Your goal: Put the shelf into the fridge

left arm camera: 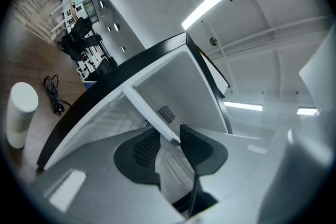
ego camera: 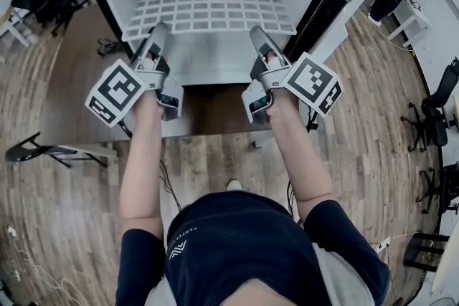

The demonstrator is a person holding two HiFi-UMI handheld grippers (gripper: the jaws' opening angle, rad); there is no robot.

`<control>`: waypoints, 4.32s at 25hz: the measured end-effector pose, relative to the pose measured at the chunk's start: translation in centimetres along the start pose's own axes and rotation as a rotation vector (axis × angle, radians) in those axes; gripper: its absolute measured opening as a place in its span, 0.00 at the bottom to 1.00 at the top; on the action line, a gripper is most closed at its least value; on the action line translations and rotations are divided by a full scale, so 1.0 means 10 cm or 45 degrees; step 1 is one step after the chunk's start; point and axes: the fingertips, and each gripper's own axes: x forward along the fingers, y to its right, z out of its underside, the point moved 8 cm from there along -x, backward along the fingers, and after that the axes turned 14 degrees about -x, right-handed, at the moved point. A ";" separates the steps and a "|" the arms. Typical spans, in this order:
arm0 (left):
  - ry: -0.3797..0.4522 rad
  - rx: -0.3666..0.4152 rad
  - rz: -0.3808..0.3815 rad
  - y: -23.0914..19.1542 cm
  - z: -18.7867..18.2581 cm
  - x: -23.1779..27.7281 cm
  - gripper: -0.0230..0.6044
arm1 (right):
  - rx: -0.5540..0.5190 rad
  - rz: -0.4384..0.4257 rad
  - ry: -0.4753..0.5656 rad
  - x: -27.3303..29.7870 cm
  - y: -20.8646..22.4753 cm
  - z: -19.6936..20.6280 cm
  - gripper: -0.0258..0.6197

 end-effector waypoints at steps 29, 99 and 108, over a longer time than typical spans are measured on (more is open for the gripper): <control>0.016 0.891 -0.259 0.34 0.14 -0.34 0.08 | -0.899 0.289 0.036 -0.28 -0.36 0.07 0.09; 0.013 0.781 -0.188 0.10 0.03 0.04 0.05 | -1.157 0.270 -0.024 0.18 -0.05 -0.05 0.05; 0.056 0.772 -0.133 0.26 0.03 -0.41 0.06 | -1.085 0.240 -0.005 -0.18 -0.10 0.10 0.04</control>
